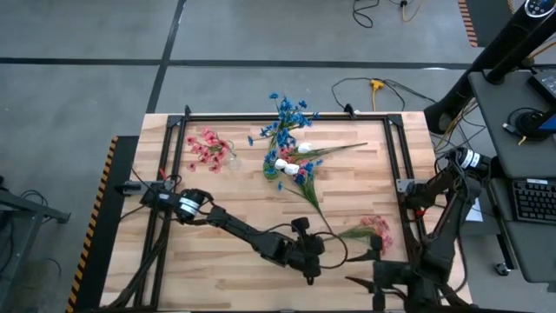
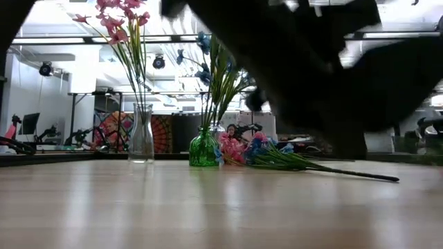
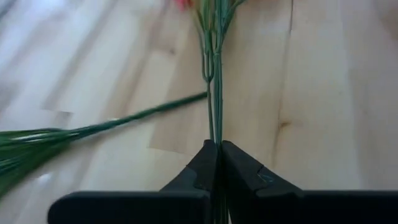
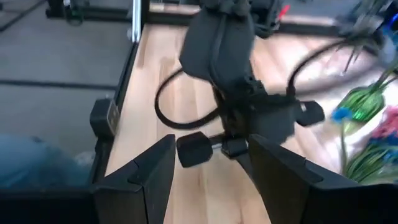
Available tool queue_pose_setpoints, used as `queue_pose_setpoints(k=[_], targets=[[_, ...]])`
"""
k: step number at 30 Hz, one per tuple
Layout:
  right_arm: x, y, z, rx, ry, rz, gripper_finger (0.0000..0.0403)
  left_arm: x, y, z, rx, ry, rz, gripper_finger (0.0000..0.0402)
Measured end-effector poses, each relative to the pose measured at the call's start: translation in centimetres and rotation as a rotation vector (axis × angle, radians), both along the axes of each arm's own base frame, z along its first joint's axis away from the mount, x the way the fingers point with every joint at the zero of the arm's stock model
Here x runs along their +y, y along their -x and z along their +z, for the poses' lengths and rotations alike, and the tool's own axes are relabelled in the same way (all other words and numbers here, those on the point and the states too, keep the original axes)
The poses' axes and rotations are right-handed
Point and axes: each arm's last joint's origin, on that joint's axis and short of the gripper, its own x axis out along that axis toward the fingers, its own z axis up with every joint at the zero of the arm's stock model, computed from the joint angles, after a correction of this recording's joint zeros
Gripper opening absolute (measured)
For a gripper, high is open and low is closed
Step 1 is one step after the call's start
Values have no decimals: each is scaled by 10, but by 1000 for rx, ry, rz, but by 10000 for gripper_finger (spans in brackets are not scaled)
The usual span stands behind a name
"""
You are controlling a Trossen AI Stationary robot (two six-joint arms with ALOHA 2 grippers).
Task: Sort flowers into vase by color
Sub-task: Put the bottom pink flowers into the left transparent vase
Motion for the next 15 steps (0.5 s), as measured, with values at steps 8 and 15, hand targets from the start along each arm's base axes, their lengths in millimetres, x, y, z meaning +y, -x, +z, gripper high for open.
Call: queue_pose_setpoints(k=[8, 15], targets=[[3, 6, 3, -63, 35, -28, 196, -18, 33, 40, 66, -1, 40, 0], [3, 5, 3, -69, 33, -33, 196, -33, 72, 69, 125, -101, 83, 0]])
